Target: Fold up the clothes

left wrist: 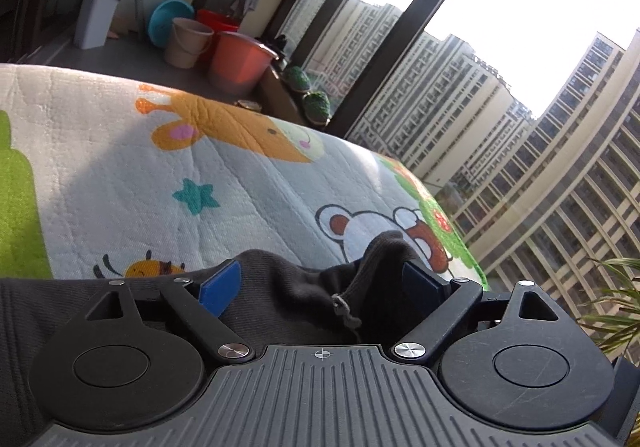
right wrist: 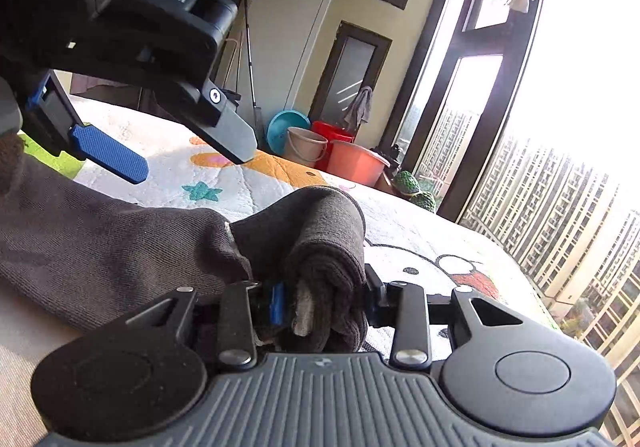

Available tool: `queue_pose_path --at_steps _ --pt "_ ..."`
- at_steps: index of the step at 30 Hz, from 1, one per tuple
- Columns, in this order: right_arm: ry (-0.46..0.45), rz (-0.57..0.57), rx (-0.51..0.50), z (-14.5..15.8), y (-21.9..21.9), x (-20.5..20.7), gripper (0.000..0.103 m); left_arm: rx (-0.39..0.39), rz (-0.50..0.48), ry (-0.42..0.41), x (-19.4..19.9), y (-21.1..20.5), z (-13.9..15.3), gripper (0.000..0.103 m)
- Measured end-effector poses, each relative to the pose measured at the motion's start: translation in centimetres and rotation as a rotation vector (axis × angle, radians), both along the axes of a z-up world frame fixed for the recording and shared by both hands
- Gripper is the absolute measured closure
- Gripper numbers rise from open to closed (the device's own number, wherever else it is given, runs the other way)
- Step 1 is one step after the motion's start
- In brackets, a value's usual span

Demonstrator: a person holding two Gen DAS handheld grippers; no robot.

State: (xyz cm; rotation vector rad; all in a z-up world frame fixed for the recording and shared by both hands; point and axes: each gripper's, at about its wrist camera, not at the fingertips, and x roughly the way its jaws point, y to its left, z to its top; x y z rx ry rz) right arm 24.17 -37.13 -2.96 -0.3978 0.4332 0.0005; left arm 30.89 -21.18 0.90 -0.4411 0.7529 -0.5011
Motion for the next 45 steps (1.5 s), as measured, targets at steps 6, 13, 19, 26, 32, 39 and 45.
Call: queue_pose_path --at_steps 6,13,19,26,32,39,45 --pt "-0.076 0.072 -0.303 -3.3 4.0 -1.4 0.067 -0.062 -0.13 0.161 2.4 -2.9 -1.8 0.03" --pt "-0.048 0.118 -0.365 -4.7 5.0 -1.5 0.065 -0.043 -0.165 0.171 3.0 -4.7 -2.4 0.032" --pt "-0.035 0.219 -0.364 -5.7 6.2 -3.1 0.063 0.033 -0.154 0.185 4.5 -5.2 -3.2 0.033" --pt "0.052 0.278 -0.106 -3.8 4.6 -5.5 0.053 0.011 -0.128 0.17 4.3 -3.6 -3.8 0.046" --pt "0.215 0.233 0.623 -0.4 -4.4 -6.6 0.032 0.026 -0.069 0.148 3.8 -1.0 -4.2 0.039" --pt "0.32 -0.005 1.065 -4.1 -9.1 -2.5 0.028 0.068 -0.07 0.11 3.0 -1.7 -4.0 0.036" --pt "0.311 0.058 0.999 -3.0 -8.2 0.1 0.055 0.181 -0.037 0.017 1.2 -2.2 -2.7 0.036"
